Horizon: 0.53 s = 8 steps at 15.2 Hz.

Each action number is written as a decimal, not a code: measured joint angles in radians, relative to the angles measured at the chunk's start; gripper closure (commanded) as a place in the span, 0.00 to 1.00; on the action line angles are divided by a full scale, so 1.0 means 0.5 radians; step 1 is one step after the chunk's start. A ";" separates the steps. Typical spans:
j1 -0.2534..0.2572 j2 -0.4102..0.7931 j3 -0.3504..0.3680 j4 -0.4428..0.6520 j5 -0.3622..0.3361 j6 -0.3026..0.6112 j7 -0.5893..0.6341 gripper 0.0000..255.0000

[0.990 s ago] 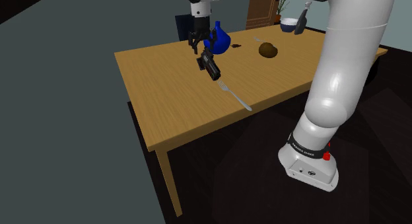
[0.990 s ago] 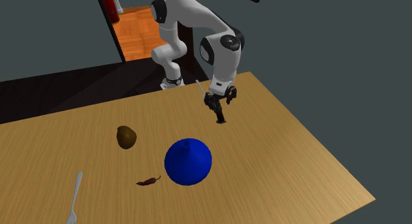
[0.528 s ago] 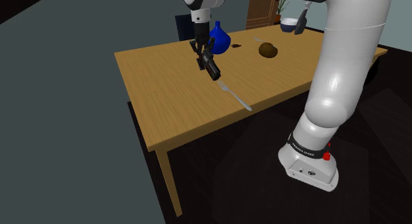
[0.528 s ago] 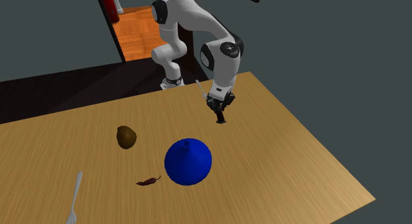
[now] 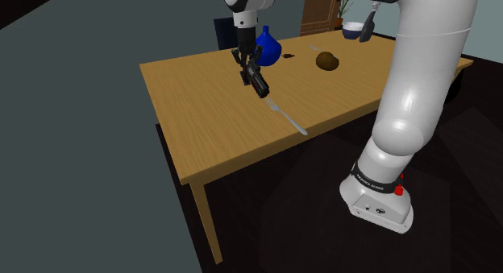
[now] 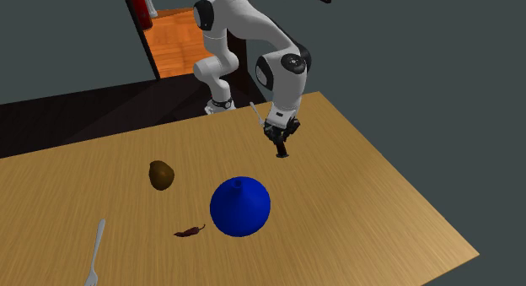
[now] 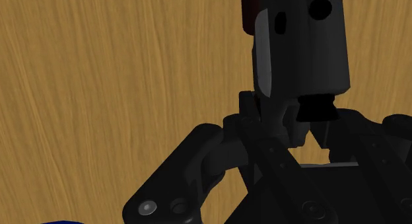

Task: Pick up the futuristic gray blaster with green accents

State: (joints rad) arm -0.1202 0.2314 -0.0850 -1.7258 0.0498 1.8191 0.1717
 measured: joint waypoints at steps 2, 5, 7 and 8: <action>-0.002 -0.008 -0.001 0.019 -0.001 -0.028 -0.002 1.00; -0.002 -0.024 -0.002 0.076 -0.003 -0.102 0.001 1.00; -0.002 -0.032 -0.002 0.120 -0.005 -0.152 0.004 1.00; -0.003 -0.034 -0.003 0.139 -0.005 -0.173 0.003 1.00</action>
State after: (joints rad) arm -0.1216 0.2147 -0.0863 -1.6562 0.0473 1.7324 0.1733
